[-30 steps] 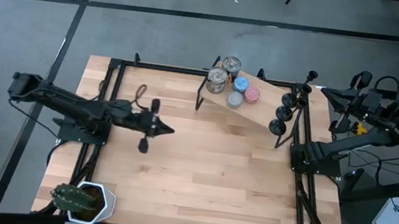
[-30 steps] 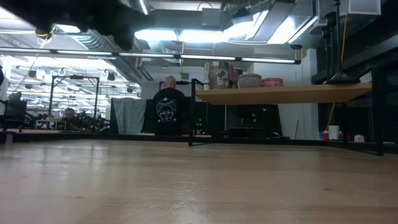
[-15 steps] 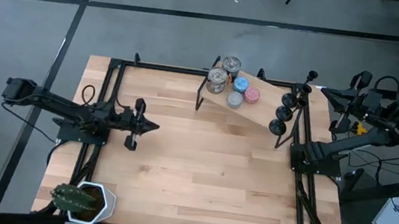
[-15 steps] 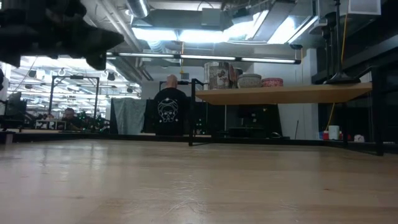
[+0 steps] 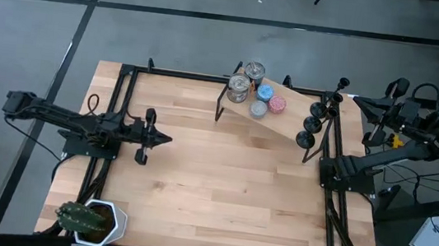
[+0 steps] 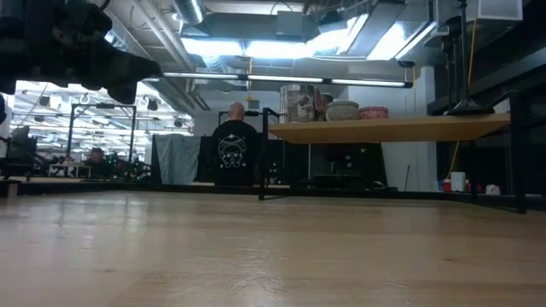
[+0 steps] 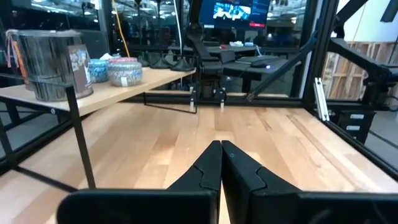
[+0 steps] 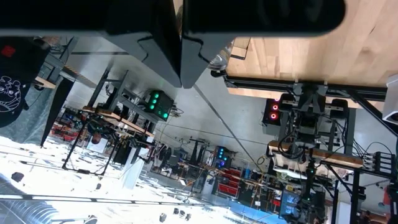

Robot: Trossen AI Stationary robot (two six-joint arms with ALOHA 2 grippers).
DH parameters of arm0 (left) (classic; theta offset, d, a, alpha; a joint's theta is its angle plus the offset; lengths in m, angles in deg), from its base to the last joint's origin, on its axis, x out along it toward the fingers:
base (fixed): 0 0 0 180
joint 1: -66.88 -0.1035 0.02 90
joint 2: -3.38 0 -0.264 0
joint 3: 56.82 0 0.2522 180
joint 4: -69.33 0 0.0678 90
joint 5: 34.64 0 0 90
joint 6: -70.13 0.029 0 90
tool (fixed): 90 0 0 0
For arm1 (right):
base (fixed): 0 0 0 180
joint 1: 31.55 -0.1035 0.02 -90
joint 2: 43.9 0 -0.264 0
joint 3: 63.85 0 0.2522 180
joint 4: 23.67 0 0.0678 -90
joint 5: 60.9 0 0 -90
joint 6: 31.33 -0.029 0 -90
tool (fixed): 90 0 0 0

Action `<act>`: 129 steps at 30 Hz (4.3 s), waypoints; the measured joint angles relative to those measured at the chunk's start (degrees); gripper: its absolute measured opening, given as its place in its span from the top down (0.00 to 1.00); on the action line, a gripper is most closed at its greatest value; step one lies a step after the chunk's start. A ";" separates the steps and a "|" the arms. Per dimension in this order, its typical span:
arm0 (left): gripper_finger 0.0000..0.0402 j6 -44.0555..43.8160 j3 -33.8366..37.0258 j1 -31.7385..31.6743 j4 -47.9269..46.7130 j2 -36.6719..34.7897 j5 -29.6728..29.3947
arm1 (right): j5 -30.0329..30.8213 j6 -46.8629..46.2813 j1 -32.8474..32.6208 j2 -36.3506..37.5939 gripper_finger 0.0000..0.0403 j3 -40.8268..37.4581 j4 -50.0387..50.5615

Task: Pick & Place candle stick holders
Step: Return to Home Position

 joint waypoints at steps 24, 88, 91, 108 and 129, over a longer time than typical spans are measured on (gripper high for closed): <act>1.00 1.66 0.00 -0.02 -27.11 -24.11 -4.70 | 0.00 0.00 -0.02 0.02 0.99 0.00 0.00; 0.98 12.17 -0.02 0.00 -28.74 -27.30 3.44 | 0.00 0.00 0.00 0.02 0.99 -0.02 0.00; 0.98 12.17 0.00 0.00 -28.74 -27.30 3.44 | 0.00 0.02 -0.02 0.02 0.99 -0.02 -0.01; 0.98 12.16 0.00 0.00 -28.74 -27.30 3.42 | 0.00 0.02 0.00 0.02 0.99 0.00 0.00; 0.99 12.15 0.00 0.00 -28.74 -27.30 3.42 | 0.00 0.02 0.00 0.02 0.99 -0.02 0.00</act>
